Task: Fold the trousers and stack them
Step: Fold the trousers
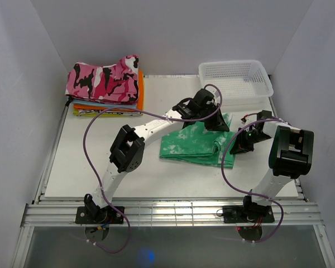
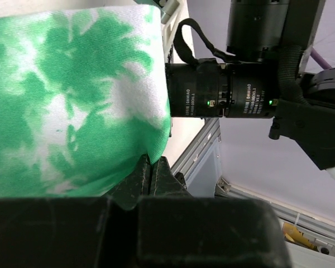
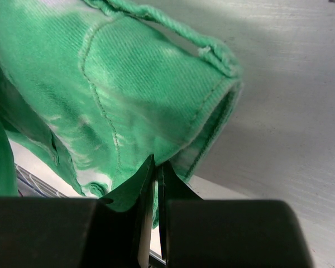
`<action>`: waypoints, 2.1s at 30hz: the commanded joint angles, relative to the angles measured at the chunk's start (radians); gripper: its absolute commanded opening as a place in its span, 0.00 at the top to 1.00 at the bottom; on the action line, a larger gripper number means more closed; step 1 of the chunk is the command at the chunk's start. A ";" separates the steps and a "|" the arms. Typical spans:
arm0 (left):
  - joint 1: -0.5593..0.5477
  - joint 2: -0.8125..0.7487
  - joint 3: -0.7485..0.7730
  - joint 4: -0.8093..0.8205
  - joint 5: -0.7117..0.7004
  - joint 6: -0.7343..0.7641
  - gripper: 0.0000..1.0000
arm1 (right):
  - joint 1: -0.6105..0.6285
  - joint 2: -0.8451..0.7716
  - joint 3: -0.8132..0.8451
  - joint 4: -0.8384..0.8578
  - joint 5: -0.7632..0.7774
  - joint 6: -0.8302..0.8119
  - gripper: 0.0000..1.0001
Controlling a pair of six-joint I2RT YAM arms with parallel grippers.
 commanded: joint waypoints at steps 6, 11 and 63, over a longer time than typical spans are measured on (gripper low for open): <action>-0.039 0.024 0.024 0.068 0.035 -0.052 1.00 | -0.001 0.051 -0.036 0.075 0.205 -0.041 0.92; -0.057 0.042 0.038 0.101 0.046 -0.059 1.00 | -0.001 0.051 -0.038 0.075 0.205 -0.038 0.92; -0.082 0.198 -0.034 0.327 0.152 -0.191 0.96 | 0.001 0.039 -0.030 0.033 0.122 -0.047 0.92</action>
